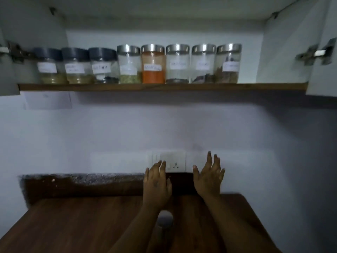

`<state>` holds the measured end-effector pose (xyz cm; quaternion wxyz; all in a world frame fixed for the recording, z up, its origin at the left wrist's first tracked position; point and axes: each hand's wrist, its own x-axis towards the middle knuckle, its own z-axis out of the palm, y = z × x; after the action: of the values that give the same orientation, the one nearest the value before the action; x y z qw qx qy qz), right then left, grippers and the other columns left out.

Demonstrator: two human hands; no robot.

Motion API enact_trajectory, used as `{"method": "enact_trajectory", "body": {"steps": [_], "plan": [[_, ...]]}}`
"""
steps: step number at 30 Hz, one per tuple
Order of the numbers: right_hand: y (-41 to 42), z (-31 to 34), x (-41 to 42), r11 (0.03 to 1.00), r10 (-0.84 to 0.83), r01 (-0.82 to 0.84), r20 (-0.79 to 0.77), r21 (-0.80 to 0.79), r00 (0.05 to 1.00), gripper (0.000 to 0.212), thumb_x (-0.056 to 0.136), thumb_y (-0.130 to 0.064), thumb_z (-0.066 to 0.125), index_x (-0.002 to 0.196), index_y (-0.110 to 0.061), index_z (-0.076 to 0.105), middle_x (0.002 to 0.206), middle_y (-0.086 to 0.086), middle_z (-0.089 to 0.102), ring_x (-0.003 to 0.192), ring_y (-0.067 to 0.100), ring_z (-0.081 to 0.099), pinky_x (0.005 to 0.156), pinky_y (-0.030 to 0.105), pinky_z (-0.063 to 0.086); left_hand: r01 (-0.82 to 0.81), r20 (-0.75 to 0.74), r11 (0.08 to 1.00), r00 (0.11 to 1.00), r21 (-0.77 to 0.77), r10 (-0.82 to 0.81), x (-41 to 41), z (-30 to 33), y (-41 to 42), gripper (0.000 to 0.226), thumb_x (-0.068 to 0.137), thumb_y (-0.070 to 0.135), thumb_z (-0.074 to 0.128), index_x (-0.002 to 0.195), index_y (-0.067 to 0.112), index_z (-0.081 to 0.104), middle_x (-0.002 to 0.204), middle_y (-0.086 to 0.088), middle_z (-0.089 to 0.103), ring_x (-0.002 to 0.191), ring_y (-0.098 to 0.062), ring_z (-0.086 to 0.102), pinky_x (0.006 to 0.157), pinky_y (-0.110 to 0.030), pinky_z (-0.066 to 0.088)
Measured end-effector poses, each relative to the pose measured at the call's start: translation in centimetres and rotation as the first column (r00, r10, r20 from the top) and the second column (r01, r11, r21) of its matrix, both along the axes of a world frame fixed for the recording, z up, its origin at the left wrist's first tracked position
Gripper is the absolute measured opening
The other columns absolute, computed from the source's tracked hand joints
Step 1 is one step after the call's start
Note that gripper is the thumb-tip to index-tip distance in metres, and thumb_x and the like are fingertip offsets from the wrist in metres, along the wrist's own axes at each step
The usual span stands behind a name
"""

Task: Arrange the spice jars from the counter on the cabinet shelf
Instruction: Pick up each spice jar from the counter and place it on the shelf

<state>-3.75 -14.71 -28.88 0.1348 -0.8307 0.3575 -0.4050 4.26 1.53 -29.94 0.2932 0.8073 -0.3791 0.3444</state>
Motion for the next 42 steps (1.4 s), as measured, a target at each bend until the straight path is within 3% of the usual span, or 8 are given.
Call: {"method": "enact_trajectory", "body": {"steps": [8, 18, 22, 27, 33, 36, 38, 42], "plan": [[5.2, -11.2, 2.2, 0.986, 0.149, -0.118, -0.309, 0.114, 0.94, 0.084, 0.09, -0.056, 0.048, 0.155, -0.018, 0.011, 0.16, 0.017, 0.015, 0.147, 0.034, 0.016, 0.117, 0.053, 0.015, -0.025, -0.247, 0.989, 0.967, 0.143, 0.06, 1.8, -8.8, 6.4, 0.061, 0.079, 0.022, 0.066, 0.135, 0.001, 0.053, 0.135, -0.017, 0.057, 0.126, -0.032, 0.054, 0.108, -0.049, 0.038], [8.9, -16.6, 5.9, 0.863, 0.504, -0.306, -0.636, 0.402, 0.585, 0.093, 0.075, -0.054, 0.071, 0.149, -0.026, 0.023, 0.157, 0.009, 0.016, 0.143, 0.034, 0.02, 0.112, 0.047, 0.031, 0.107, -0.399, 0.95, 0.917, 0.292, 0.019, 4.1, -13.5, 10.3, 0.059, 0.084, 0.014, 0.051, 0.142, 0.003, 0.043, 0.143, -0.015, 0.046, 0.131, -0.03, 0.044, 0.113, -0.045, 0.032], [9.2, -16.9, 6.3, 0.88, 0.47, -0.277, -0.617, 0.386, 0.631, 0.081, 0.077, -0.041, 0.074, 0.144, -0.024, 0.033, 0.148, 0.012, 0.03, 0.13, 0.033, 0.041, 0.103, 0.042, 0.041, 0.16, -0.566, 0.961, 0.824, 0.226, -0.004, 4.1, -15.5, 11.1, 0.068, 0.088, 0.022, 0.057, 0.148, 0.007, 0.03, 0.146, -0.011, 0.041, 0.132, -0.024, 0.041, 0.107, -0.032, 0.035], [10.3, -15.3, 7.0, 0.891, 0.438, -0.237, -0.595, 0.388, 0.673, 0.08, 0.077, -0.044, 0.076, 0.141, -0.018, 0.037, 0.143, 0.013, 0.035, 0.128, 0.031, 0.044, 0.105, 0.04, 0.042, 0.243, -0.904, 0.961, 0.428, 0.13, 0.014, 2.1, -18.5, 11.1, 0.097, 0.088, 0.04, 0.066, 0.155, 0.014, 0.001, 0.159, -0.012, 0.017, 0.144, -0.028, 0.024, 0.107, -0.032, 0.029], [11.1, -8.7, 7.7, 0.854, 0.39, -0.156, -0.412, 0.496, 0.823, 0.077, 0.07, -0.062, 0.073, 0.127, -0.019, 0.045, 0.126, 0.01, 0.044, 0.107, 0.025, 0.052, 0.074, 0.028, 0.042, 0.302, -0.853, 0.943, 0.52, 0.142, -0.038, 2.6, -16.9, 9.7, 0.106, 0.08, 0.042, 0.074, 0.155, 0.023, 0.002, 0.16, -0.003, 0.002, 0.147, -0.028, 0.009, 0.114, -0.045, 0.027], [10.8, -5.8, 7.8, 0.801, 0.376, -0.129, -0.323, 0.585, 0.869, 0.081, 0.066, -0.07, 0.069, 0.123, -0.018, 0.046, 0.119, 0.006, 0.045, 0.098, 0.02, 0.049, 0.07, 0.03, 0.04, 0.261, -0.779, 0.947, 0.547, -0.189, -0.307, 3.1, -14.0, 9.3, 0.102, 0.072, 0.032, 0.084, 0.151, 0.013, 0.021, 0.145, -0.006, 0.034, 0.13, -0.017, 0.039, 0.098, -0.016, 0.041], [10.6, -4.1, 7.6, 0.723, 0.393, -0.146, -0.228, 0.676, 0.891, 0.081, 0.068, -0.067, 0.071, 0.125, -0.015, 0.046, 0.118, 0.004, 0.047, 0.101, 0.021, 0.053, 0.067, 0.027, 0.044, 0.277, -0.796, 0.894, 0.413, -0.353, -0.442, 3.4, -11.8, 9.4, 0.089, 0.066, 0.032, 0.087, 0.14, 0.021, 0.037, 0.135, -0.001, 0.043, 0.115, -0.013, 0.051, 0.085, -0.01, 0.045], [10.2, -1.5, 6.4, 0.251, 0.409, -0.439, 0.316, 0.863, 0.856, 0.034, 0.078, -0.035, 0.077, 0.102, -0.013, 0.068, 0.102, 0.005, 0.07, 0.083, 0.017, 0.07, 0.06, 0.027, 0.054, 0.084, -0.699, 0.709, -0.279, -0.7, -0.658, 4.0, -8.5, 9.8, 0.06, 0.07, 0.042, 0.068, 0.123, 0.016, 0.056, 0.114, -0.013, 0.065, 0.09, -0.023, 0.069, 0.067, -0.029, 0.055]]}}
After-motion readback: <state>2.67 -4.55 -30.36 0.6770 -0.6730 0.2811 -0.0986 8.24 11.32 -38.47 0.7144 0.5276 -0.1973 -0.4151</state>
